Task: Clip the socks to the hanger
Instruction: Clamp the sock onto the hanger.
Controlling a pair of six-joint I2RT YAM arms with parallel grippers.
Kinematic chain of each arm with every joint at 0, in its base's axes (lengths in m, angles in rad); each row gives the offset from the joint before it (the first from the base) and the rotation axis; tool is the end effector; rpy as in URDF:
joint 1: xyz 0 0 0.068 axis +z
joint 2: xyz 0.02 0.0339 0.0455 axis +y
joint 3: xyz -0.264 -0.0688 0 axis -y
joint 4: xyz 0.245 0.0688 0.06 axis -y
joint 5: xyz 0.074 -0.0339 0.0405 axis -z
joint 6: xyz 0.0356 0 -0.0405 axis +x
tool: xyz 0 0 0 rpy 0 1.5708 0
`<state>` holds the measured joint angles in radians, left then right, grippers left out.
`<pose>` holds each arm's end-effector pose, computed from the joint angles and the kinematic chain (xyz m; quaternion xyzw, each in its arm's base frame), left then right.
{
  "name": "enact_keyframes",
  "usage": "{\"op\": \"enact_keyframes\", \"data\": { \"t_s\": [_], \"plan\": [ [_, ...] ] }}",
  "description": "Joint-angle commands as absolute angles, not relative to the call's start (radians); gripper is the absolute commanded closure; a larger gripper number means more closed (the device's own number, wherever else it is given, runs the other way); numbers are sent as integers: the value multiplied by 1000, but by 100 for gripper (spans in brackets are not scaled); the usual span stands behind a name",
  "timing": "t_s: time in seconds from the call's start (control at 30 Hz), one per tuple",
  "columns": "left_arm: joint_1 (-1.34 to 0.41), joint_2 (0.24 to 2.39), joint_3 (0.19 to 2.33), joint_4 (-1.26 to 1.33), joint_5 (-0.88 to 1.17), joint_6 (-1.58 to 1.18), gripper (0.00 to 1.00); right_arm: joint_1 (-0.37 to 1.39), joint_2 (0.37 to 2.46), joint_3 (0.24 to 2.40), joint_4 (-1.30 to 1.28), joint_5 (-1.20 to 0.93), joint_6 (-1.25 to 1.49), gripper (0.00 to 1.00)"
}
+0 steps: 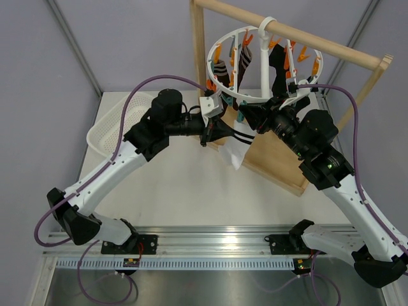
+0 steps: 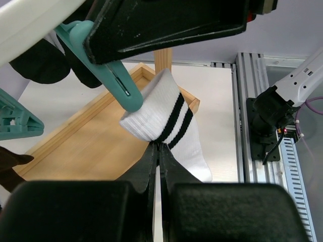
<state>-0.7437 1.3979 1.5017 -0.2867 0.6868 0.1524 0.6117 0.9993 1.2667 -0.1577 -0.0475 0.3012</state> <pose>0.2143 -0.2278 0.4402 0.5077 0.5591 -0.4231 0.5007 0.1681 0.1200 0.4701 -0.1206 0.6563 0.3424 0.6614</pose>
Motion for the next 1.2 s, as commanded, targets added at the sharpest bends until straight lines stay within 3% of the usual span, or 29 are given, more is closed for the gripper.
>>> {"op": "enact_keyframes", "data": {
  "t_s": [0.0, 1.17],
  "plan": [
    [-738, 1353, 1486, -218, 742, 150, 100, 630, 994, 1253, -233, -173, 301, 100],
    [-700, 1394, 1450, 38, 707, 5, 100, 630, 979, 1279, -267, -154, 321, 100]
  ]
}}
